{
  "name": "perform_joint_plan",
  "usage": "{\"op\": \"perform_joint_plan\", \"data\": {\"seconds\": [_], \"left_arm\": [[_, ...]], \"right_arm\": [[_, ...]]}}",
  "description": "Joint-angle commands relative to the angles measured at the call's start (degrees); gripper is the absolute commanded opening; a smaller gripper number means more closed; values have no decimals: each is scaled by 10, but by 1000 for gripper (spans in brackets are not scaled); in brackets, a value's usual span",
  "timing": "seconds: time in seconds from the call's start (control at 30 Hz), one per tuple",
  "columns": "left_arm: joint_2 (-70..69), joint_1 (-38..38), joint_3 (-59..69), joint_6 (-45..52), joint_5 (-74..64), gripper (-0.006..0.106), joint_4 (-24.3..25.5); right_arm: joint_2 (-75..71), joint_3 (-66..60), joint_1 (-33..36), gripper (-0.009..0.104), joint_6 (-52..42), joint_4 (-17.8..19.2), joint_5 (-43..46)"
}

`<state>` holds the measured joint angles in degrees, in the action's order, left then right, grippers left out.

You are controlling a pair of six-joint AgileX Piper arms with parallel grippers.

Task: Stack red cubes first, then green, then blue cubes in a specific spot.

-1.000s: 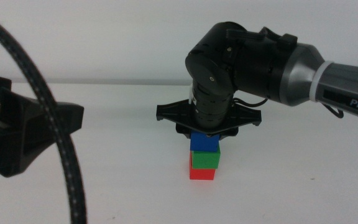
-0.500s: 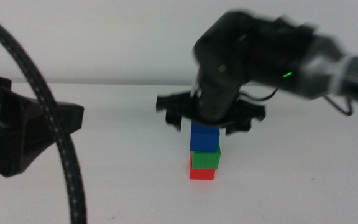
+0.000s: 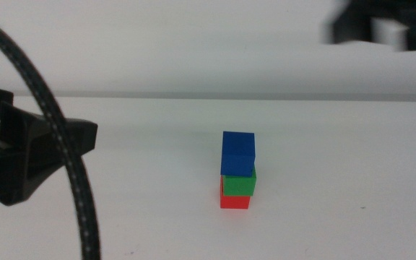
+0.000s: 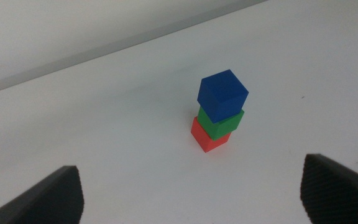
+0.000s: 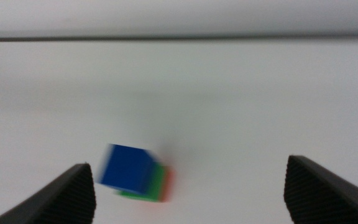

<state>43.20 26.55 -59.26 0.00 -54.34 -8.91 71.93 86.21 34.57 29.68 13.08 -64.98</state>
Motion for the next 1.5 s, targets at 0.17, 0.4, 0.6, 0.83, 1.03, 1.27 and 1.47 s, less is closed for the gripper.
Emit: {"op": "perform_joint_plan", "data": {"seconds": [0.17, 0.4, 0.6, 0.83, 1.03, 1.27, 1.47], "left_arm": [[-1, -3, 2, 0, 10, 94, 0], [-1, -3, 2, 0, 10, 94, 0], [-1, -3, 2, 0, 10, 94, 0], [-1, -3, 2, 0, 10, 94, 0], [-22, -6, 48, 0, 68, 94, 22], [-144, -77, 254, 0, 334, 94, 102], [-288, -174, 430, 0, 373, 94, 104]], "right_arm": [[-276, -287, -162, 81, -218, -87, 235], [-426, -471, -245, 81, -389, -208, 371], [-440, -494, -253, 81, -385, -209, 384], [-441, -494, -253, 81, -385, -210, 385], [-463, -543, -256, 81, -385, -207, 466], [-548, -723, -312, 81, -385, -207, 631], [-653, -836, -347, 81, -385, -209, 627]]}}
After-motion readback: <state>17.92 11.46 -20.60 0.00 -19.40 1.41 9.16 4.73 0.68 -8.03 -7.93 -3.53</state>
